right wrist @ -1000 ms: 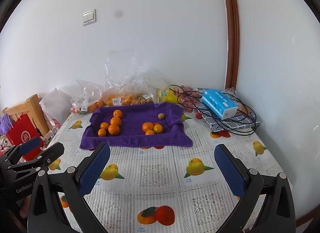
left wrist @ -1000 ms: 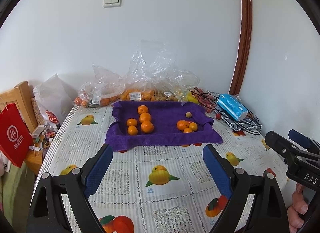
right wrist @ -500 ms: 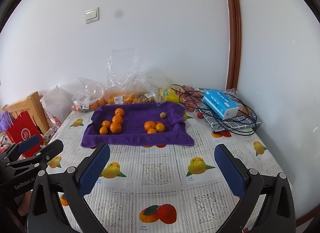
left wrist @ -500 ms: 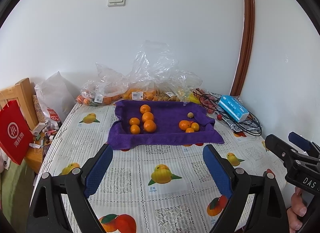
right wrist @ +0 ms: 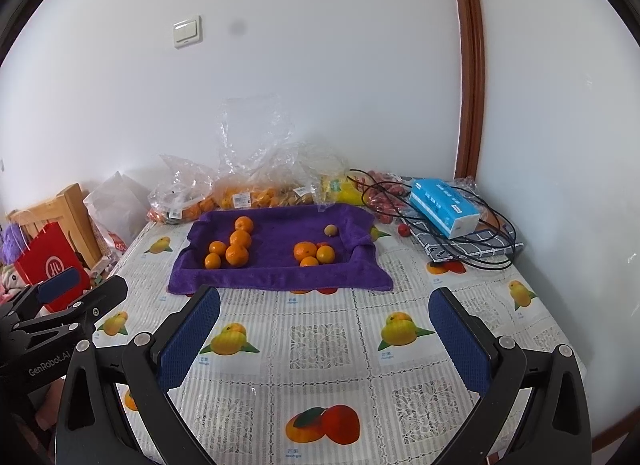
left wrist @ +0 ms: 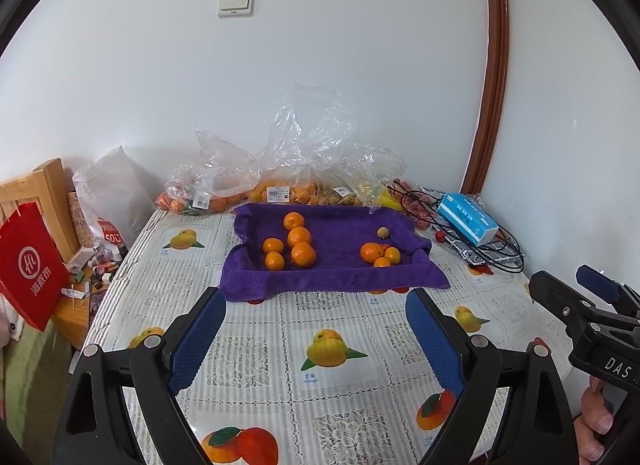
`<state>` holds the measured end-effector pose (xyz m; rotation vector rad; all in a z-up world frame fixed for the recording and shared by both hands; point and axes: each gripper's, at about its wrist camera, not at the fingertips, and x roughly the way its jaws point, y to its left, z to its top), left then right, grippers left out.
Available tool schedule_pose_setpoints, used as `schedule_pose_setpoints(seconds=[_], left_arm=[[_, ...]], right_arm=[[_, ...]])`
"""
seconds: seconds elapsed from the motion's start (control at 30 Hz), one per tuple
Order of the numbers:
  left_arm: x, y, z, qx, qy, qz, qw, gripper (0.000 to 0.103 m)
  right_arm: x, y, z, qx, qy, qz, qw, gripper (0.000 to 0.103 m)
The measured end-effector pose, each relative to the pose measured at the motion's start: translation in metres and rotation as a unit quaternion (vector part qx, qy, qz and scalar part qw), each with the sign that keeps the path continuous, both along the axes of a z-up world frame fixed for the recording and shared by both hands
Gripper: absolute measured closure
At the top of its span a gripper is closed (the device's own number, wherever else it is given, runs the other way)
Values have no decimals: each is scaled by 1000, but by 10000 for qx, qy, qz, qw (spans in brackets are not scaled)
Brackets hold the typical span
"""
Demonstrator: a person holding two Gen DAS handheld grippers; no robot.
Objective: Organize fruits
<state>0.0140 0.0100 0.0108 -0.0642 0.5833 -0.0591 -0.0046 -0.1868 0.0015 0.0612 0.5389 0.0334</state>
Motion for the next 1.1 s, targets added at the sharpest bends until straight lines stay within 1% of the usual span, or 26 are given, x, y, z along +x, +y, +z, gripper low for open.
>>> schedule_pose_setpoints(seconds=[0.8,1.1], left_arm=[[-2,-1,3,29,-28,-32,10000,12],[0,0,-1,16,-9,-53,10000,12]], right_arm=[[-5,-7,-1,54,-14,-41,10000,0],[-7,-8,0,45,-25,-28,10000,0]])
